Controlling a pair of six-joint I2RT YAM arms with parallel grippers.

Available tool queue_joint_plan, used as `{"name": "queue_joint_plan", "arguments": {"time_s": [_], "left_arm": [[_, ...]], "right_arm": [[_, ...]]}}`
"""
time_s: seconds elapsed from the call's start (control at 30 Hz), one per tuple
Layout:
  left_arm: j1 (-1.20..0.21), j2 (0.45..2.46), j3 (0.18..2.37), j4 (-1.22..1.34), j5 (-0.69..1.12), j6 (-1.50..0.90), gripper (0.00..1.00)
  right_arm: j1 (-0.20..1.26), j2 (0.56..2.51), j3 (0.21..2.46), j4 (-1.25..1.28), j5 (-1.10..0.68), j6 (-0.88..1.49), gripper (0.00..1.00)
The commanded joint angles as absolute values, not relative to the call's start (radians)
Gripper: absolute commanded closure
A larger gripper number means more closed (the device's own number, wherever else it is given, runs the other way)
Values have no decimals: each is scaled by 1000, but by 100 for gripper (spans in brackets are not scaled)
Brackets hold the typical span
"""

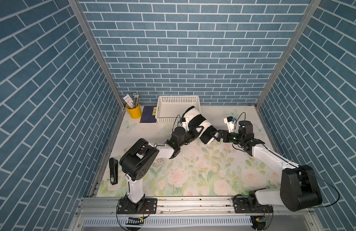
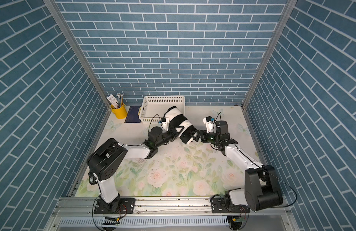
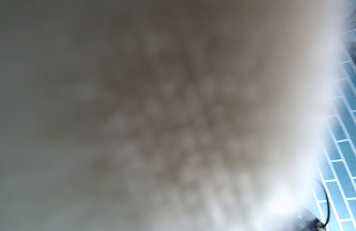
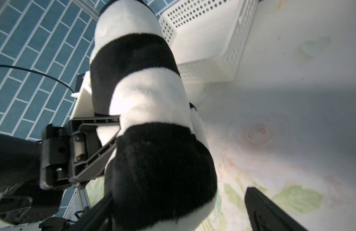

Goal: Roll up the pillowcase
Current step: Pick up the pillowcase from the center of the board, then place the pillowcase in the bin.

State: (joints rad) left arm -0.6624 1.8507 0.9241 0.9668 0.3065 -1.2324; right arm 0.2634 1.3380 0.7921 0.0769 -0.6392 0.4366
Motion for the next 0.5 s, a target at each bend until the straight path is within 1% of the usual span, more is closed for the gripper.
{"name": "queue_joint_plan", "arguments": {"time_s": [0.0,0.07,0.3,0.47], "left_arm": [[-619,1836,1032,924,260,-1195,77],[-589,1867,1110,891,259,-1195,77],[-481,2026,1357,900,223,-1218,77],[-442,2151,1487,932,116,-1249,76]], "right_arm": [[264,1302,830,-9,-559,388,0],[264,1282,854,-20,-540,388,0],[270,1246,890,-39,-514,397,0],[272,1243,890,-40,-503,410,0]]}}
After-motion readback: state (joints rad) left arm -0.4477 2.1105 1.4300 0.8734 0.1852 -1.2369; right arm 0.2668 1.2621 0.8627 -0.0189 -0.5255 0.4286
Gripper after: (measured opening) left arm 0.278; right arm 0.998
